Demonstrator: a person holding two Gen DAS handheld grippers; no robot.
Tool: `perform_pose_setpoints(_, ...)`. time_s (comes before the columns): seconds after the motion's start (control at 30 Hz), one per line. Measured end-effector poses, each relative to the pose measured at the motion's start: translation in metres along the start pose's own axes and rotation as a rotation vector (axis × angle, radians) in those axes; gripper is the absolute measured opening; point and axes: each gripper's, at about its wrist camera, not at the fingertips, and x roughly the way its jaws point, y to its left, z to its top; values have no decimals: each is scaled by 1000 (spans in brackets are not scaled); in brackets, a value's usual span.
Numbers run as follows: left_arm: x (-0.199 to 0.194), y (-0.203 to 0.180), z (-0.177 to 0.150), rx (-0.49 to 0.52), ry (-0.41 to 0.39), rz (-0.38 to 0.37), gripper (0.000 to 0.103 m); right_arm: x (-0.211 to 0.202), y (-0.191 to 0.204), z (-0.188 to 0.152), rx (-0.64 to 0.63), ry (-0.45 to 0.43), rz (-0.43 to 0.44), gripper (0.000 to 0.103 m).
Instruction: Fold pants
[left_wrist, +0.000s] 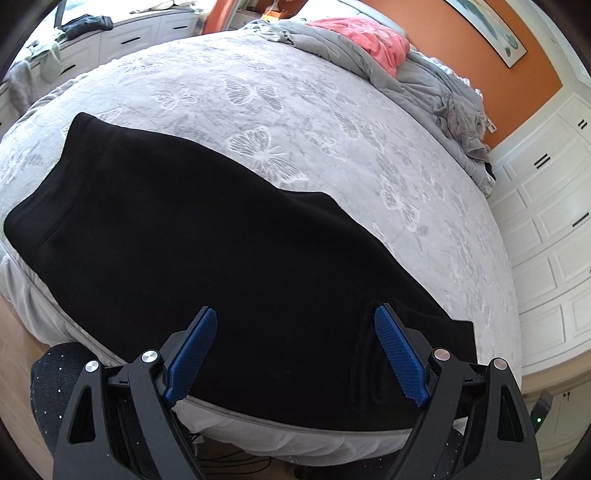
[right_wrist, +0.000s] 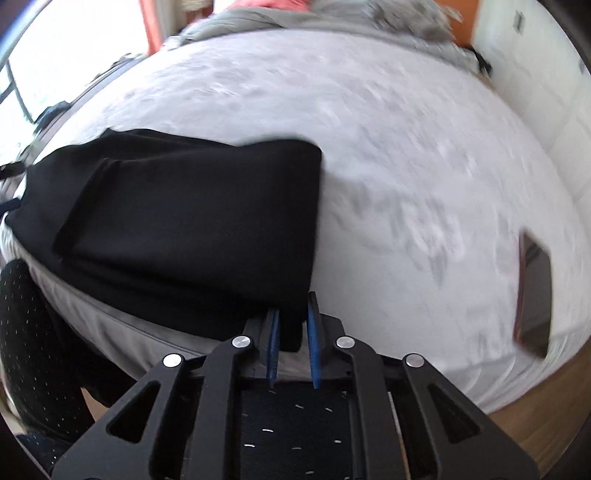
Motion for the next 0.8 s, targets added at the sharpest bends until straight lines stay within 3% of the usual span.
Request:
perform_pose_setpoints(0.07, 9, 6, 3, -20, 8, 14, 85, 12, 3, -8, -9, 10, 7, 15)
perform_pose_setpoints(0.13, 11, 15, 8, -45, 10, 31, 85, -6, 12, -3, -7, -41, -31, 19)
perform_pose_setpoints(0.23, 3, 36, 16, -90, -30, 33, 85, -40, 30, 13, 22, -137, -23, 24)
perform_pose_setpoints(0.3, -1, 48, 21, -94, -47, 51, 85, -46, 51, 24, 27, -165, 93, 34)
perform_pose_setpoints(0.37, -4, 62, 24, -113, -57, 73, 85, -42, 82, 33, -1, -172, 221, 32)
perform_pose_setpoints(0.43, -11, 77, 26, -153, -60, 72, 85, -35, 120, 38, -60, -187, 221, 33)
perform_pose_setpoints(0.53, -20, 100, 28, -184, -83, 61, 85, -13, 145, 48, -34, -150, 311, 33)
perform_pose_setpoints(0.67, -28, 140, 31, -297, -104, 71, 85, 43, 178, 52, -117, -19, 172, 33)
perform_pose_setpoints(0.8, -36, 190, 30, -483, -140, 4, 85, 28, 185, 55, -60, -45, 179, 38)
